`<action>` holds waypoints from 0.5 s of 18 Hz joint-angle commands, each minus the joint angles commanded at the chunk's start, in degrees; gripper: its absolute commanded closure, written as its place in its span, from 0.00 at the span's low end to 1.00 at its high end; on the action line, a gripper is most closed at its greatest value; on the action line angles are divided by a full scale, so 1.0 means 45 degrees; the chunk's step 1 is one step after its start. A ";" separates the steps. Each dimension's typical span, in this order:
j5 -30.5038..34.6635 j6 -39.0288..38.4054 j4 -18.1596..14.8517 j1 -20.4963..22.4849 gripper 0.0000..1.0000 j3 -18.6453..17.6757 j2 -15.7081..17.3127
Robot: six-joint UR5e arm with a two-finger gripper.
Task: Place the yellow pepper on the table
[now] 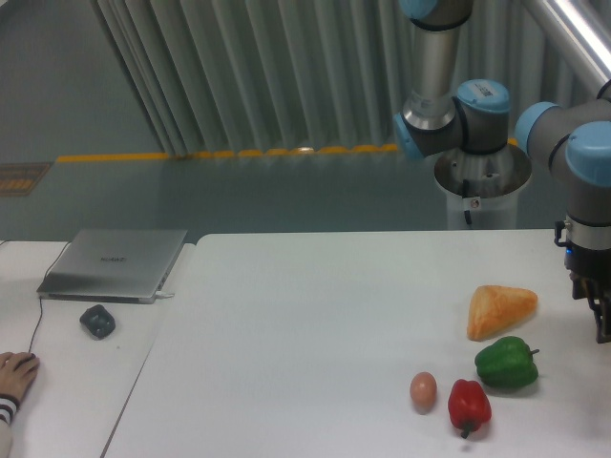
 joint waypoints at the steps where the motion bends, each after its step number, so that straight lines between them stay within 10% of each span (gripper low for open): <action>1: 0.0000 0.0000 0.0000 0.0000 0.00 -0.0019 0.0000; 9: 0.0000 0.0039 0.0798 0.0332 0.00 0.0195 0.0098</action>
